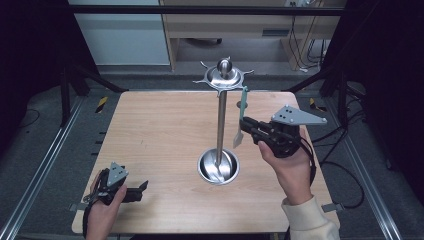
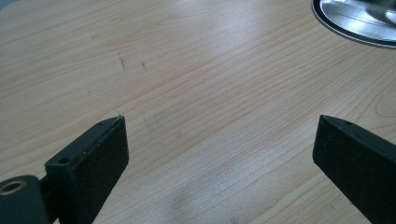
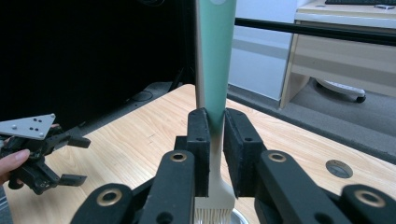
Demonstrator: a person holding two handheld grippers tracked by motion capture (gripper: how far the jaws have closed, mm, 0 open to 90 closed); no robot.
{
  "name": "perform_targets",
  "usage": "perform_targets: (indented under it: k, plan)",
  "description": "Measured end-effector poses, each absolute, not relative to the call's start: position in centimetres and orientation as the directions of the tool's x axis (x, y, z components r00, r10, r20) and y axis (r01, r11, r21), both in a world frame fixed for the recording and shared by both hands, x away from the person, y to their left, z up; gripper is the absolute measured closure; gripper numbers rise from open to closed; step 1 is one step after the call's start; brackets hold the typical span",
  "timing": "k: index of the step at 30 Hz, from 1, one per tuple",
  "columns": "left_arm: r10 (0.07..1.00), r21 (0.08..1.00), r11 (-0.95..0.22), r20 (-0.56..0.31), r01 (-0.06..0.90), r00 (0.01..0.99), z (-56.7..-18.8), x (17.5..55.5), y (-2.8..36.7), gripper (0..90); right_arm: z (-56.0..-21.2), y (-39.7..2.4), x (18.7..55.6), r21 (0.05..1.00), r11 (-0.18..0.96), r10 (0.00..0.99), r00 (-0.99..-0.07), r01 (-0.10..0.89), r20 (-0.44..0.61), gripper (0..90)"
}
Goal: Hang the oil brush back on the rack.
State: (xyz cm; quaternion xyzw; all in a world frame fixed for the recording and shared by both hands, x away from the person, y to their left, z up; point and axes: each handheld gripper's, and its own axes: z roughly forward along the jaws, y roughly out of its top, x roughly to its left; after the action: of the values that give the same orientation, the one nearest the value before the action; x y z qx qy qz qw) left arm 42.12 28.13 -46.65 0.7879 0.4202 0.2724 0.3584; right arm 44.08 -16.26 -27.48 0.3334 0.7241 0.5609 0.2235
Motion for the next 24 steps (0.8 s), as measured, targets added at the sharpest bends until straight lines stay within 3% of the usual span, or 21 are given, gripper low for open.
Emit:
perform_targets:
  k: [8,12,24]
  plan:
    - [0.858,0.794,-0.389,0.127,0.468,0.497,-46.6,42.1,28.2,3.1,-27.4,-16.6,43.6,0.951,0.198,0.737,-0.675,0.238,0.015,76.7]
    - [0.859,0.794,-0.388,0.127,0.468,0.496,-46.6,42.1,28.2,3.1,-27.3,-17.3,43.4,0.943,0.222,0.752,-0.659,0.246,-0.005,71.3]
    - [0.858,0.793,-0.389,0.127,0.469,0.497,-46.7,42.1,28.1,3.1,-27.6,-20.2,43.8,0.915,0.250,0.829,-0.558,0.315,-0.034,40.9]
